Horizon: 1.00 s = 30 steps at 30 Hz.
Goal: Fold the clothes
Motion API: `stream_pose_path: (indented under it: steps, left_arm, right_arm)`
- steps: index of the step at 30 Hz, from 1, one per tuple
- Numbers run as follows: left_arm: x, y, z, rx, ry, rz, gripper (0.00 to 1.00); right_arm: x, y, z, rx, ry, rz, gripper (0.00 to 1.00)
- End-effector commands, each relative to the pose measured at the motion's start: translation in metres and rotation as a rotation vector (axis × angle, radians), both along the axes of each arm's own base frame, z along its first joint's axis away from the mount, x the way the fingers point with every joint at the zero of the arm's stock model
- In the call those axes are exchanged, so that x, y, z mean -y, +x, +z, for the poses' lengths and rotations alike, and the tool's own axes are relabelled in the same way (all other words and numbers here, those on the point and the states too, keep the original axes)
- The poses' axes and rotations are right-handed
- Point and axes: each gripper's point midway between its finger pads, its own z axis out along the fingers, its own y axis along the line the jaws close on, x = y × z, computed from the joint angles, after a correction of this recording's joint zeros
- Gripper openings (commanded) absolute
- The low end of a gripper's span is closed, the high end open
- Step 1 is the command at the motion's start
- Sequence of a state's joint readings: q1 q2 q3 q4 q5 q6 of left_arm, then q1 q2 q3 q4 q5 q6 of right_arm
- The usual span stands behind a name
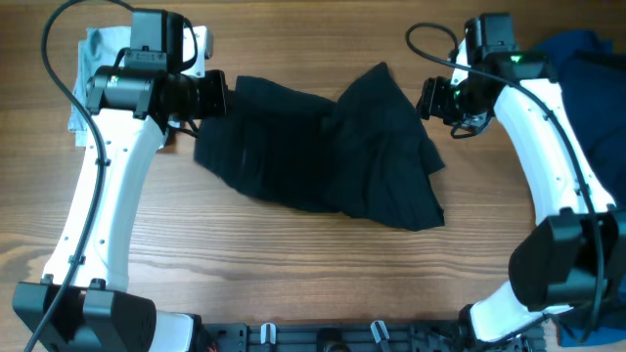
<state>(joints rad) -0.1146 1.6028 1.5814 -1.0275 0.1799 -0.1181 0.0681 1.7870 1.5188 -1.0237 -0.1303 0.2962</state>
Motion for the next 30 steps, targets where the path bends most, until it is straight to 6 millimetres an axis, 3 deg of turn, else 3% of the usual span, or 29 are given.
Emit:
stream_pose_path:
  steps: [1, 4, 12, 17, 19, 21, 23, 25, 28, 30]
  left_arm:
    - [-0.005, 0.003, 0.002, 0.010, 0.003, 0.015, 0.04]
    - [-0.005, 0.003, 0.003, 0.011, 0.003, 0.015, 0.04]
    - [-0.005, 0.009, 0.002, 0.025, 0.008, 0.020, 0.22]
    - [-0.013, 0.018, -0.015, 0.002, 0.053, 0.043, 0.31]
    - [-0.018, 0.025, -0.029, -0.022, 0.084, 0.059, 0.33]
    - [-0.025, 0.032, -0.045, -0.052, 0.111, 0.111, 0.43]
    - [-0.037, 0.039, -0.061, -0.084, 0.120, 0.190, 0.49]
    - [-0.048, 0.046, -0.077, -0.112, 0.109, 0.242, 0.76]
    - [-0.062, 0.058, -0.100, -0.146, 0.070, 0.296, 0.77]
    - [-0.068, 0.065, -0.115, -0.162, 0.038, 0.300, 0.72]
  right_arm:
    - [0.001, -0.008, -0.037, -0.079, 0.015, -0.070, 0.72]
    - [0.001, -0.012, -0.052, -0.089, 0.023, -0.098, 0.72]
    - [-0.016, -0.015, -0.078, -0.078, 0.121, -0.071, 0.71]
    - [-0.019, -0.017, -0.100, -0.079, 0.134, -0.063, 0.65]
    - [-0.019, -0.017, -0.103, -0.078, 0.133, -0.060, 0.49]
    - [-0.019, -0.018, -0.104, -0.080, 0.133, -0.062, 0.36]
    - [-0.019, -0.018, -0.104, -0.079, 0.133, -0.061, 0.29]
    - [-0.019, -0.018, -0.104, -0.079, 0.133, -0.060, 0.25]
    - [-0.019, -0.018, -0.104, -0.080, 0.133, -0.059, 0.19]
    - [-0.019, -0.018, -0.104, -0.079, 0.132, -0.057, 0.19]
